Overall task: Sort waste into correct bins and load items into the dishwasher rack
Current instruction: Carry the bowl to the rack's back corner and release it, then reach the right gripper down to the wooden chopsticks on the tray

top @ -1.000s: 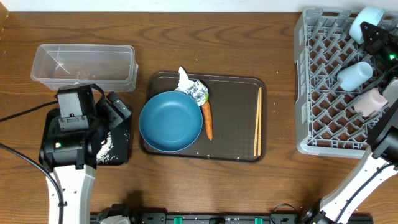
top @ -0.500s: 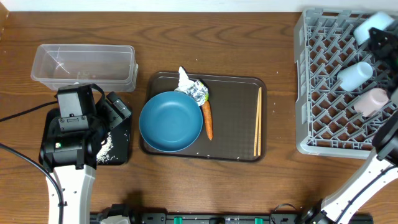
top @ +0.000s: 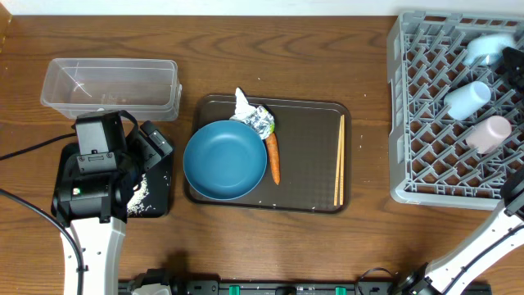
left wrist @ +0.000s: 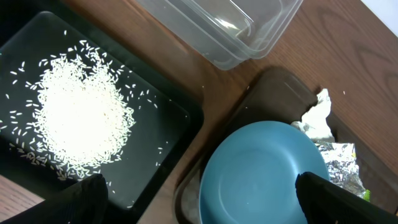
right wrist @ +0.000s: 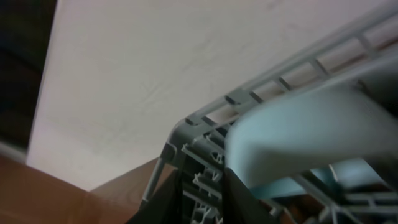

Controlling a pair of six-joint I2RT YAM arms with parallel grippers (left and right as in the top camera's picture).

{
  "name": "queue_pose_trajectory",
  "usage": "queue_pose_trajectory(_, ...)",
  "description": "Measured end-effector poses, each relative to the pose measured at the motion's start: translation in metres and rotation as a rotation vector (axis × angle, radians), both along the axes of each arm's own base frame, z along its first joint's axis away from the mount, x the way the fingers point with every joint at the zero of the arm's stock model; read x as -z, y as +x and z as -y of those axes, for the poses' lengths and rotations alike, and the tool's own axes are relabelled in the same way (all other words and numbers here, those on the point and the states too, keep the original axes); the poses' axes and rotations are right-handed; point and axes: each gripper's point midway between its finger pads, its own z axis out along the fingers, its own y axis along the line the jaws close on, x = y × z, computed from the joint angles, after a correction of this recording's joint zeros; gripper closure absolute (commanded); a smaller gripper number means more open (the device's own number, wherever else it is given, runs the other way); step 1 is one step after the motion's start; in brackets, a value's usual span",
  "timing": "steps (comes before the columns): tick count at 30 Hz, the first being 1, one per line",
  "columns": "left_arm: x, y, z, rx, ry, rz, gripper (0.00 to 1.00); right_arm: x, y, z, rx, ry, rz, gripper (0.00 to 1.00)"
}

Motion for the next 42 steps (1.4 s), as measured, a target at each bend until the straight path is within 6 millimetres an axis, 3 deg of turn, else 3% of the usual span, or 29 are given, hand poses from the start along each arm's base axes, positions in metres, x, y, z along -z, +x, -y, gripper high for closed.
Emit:
queue_pose_trajectory(6,0.0,0.0,0.0,0.0,0.0,0.0,0.01,-0.008,-0.017,0.011,0.071,0.069,-0.134,0.65)
queue_pose_trajectory(13,0.0,0.0,0.0,0.0,0.0,0.001,0.01,-0.048,-0.059,0.02,0.321,-0.054,-0.368,0.5)
queue_pose_trajectory(15,0.0,0.0,0.0,0.0,0.0,0.001,0.01,-0.067,-0.073,0.019,0.419,-0.137,-0.425,0.33)
queue_pose_trajectory(16,0.0,0.0,0.0,0.0,0.0,0.001,0.01,-0.078,-0.08,0.015,0.46,-0.17,-0.448,0.07)
queue_pose_trajectory(17,0.0,0.0,0.0,0.0,0.0,0.0,0.01,-0.087,-0.085,0.01,0.479,-0.202,-0.458,0.01)
queue_pose_trajectory(21,0.0,0.0,0.0,0.0,0.0,0.001,0.01,-0.122,-0.103,-0.044,0.437,-0.261,-0.485,0.01)
queue_pose_trajectory(24,0.0,0.0,0.0,0.0,0.0,0.001,0.01,-0.134,-0.107,-0.093,0.315,-0.249,-0.484,0.01)
queue_pose_trajectory(26,0.0,0.0,0.0,0.0,0.0,0.001,0.01,-0.131,-0.108,-0.132,0.205,-0.232,-0.508,0.01)
queue_pose_trajectory(30,0.0,0.0,0.0,0.0,0.0,0.001,0.01,-0.106,-0.112,-0.212,0.019,-0.249,-0.622,0.01)
queue_pose_trajectory(34,0.0,0.0,0.0,0.0,0.0,0.0,0.01,-0.072,-0.127,-0.287,-0.101,-0.396,-0.769,0.01)
queue_pose_trajectory(38,0.0,0.0,0.0,0.0,0.0,0.0,0.01,-0.037,-0.144,-0.34,-0.152,-0.57,-0.886,0.01)
queue_pose_trajectory(42,0.0,0.0,0.0,0.0,0.0,0.0,0.01,-0.001,-0.16,-0.372,-0.164,-0.709,-0.999,0.01)
